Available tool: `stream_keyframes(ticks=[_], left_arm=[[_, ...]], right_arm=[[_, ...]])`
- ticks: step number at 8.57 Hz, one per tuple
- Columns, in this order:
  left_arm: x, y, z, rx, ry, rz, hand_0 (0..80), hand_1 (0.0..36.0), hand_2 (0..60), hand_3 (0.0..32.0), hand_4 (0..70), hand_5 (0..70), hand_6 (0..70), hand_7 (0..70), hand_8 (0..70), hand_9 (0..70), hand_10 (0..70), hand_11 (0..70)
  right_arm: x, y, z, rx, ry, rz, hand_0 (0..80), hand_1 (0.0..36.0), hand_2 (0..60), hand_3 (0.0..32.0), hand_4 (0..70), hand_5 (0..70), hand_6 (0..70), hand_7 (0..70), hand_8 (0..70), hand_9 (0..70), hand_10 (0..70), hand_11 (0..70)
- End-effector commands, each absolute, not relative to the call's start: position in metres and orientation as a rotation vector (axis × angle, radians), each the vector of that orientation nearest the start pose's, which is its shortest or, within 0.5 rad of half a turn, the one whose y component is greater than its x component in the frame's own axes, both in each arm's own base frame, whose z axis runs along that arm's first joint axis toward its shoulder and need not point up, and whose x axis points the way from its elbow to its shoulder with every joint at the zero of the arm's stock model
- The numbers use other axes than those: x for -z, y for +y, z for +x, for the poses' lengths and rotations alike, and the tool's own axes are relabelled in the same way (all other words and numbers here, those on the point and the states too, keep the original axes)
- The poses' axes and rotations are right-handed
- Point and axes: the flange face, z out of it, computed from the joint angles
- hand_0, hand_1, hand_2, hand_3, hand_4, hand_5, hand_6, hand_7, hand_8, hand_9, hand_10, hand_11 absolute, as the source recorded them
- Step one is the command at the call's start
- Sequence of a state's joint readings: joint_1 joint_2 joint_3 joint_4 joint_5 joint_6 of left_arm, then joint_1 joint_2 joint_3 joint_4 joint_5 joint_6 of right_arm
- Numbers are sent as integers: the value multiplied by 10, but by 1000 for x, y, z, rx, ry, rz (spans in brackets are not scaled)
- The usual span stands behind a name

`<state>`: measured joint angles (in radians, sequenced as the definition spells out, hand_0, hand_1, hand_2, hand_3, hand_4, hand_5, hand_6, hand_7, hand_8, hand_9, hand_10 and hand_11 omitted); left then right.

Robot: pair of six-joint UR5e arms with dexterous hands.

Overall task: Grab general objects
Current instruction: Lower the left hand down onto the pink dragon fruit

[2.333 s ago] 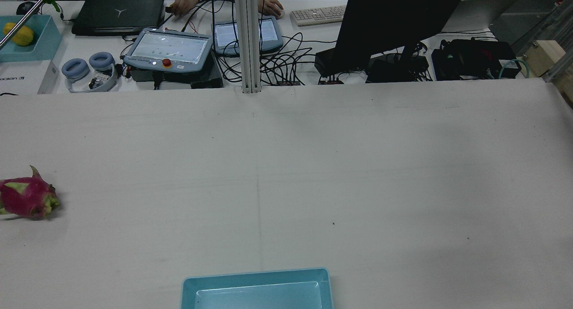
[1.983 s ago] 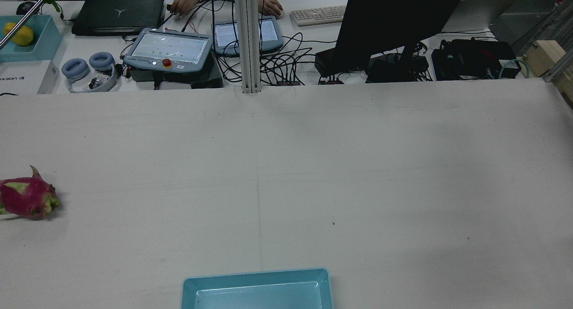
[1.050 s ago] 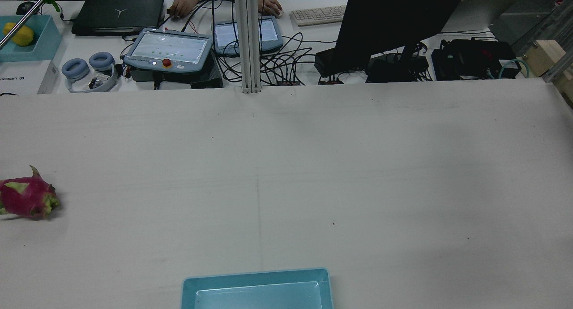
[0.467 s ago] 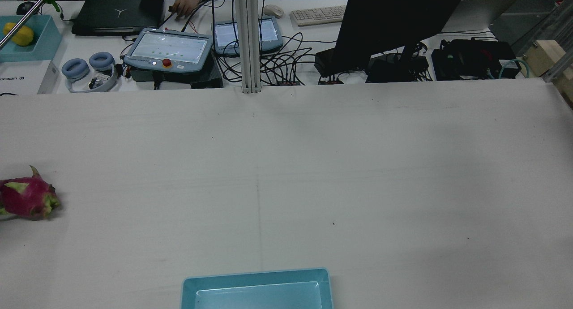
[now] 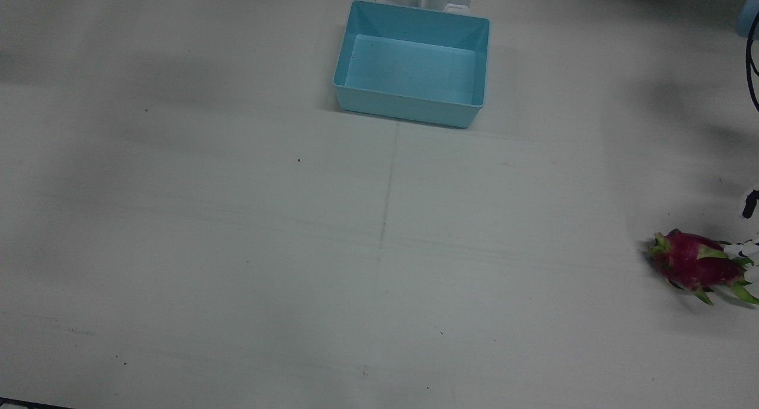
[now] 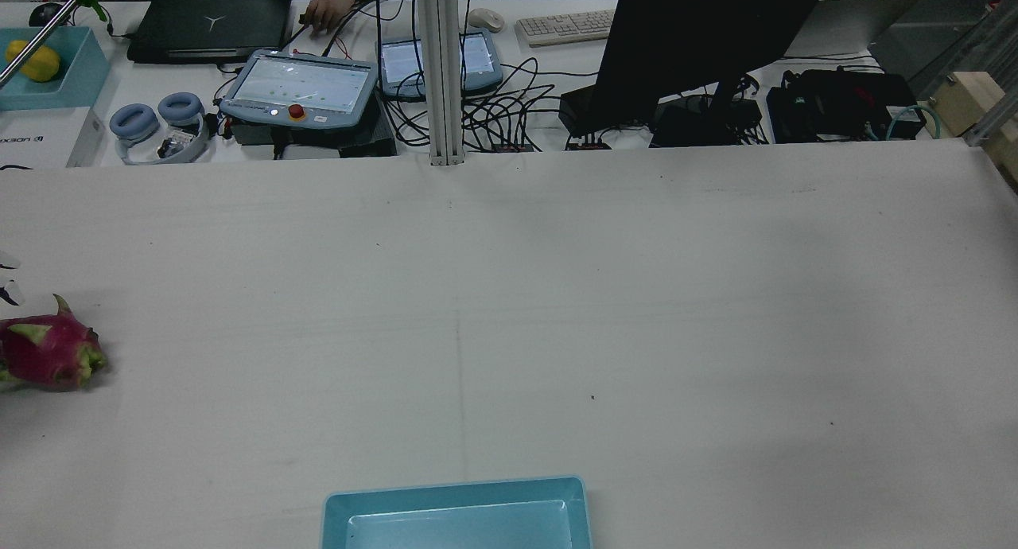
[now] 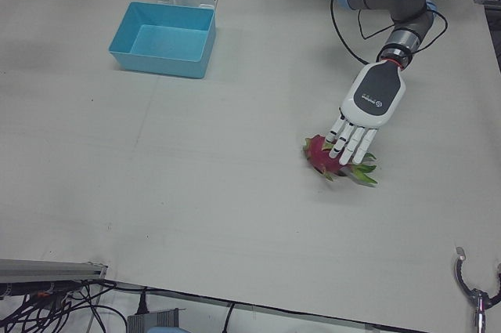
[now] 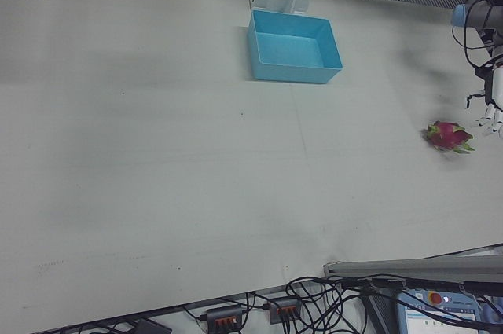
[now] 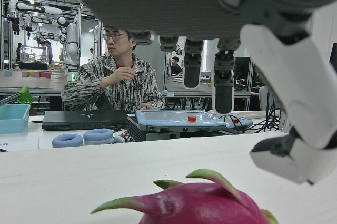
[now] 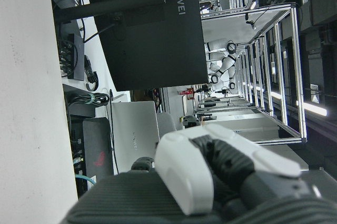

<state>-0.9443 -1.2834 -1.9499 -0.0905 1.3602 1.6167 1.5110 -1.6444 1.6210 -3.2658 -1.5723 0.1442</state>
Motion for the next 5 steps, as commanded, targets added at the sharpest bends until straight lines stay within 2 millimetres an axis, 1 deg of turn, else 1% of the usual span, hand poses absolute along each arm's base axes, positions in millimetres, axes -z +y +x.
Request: stream_keyframes(ticks=[1, 2, 3, 4, 5], left_arm=[[-615, -402, 104, 821, 1510, 1003, 800, 360, 600, 62, 0, 700, 0, 354, 0, 56, 0, 0], [-608, -413, 112, 824, 1486, 990, 800, 360, 600, 76, 0, 601, 0, 328, 0, 51, 0, 0], [-608, -416, 121, 815, 1487, 977, 800, 360, 600, 84, 0, 488, 0, 287, 0, 43, 0, 0], [-604, -417, 136, 793, 1498, 961, 800, 360, 600, 54, 0, 614, 0, 313, 0, 48, 0, 0], [-597, -427, 151, 787, 1487, 946, 800, 360, 600, 48, 0, 594, 0, 311, 0, 48, 0, 0]], right_arm=[[-709, -452, 106, 2332, 1999, 206, 0, 0, 0, 0, 0, 0, 0, 0, 0, 0, 0, 0], [-709, -452, 106, 2332, 1999, 206, 0, 0, 0, 0, 0, 0, 0, 0, 0, 0, 0, 0], [-709, -452, 106, 2332, 1999, 206, 0, 0, 0, 0, 0, 0, 0, 0, 0, 0, 0, 0], [-709, -452, 106, 2332, 1999, 206, 0, 0, 0, 0, 0, 0, 0, 0, 0, 0, 0, 0], [-709, -452, 106, 2332, 1999, 206, 0, 0, 0, 0, 0, 0, 0, 0, 0, 0, 0, 0]])
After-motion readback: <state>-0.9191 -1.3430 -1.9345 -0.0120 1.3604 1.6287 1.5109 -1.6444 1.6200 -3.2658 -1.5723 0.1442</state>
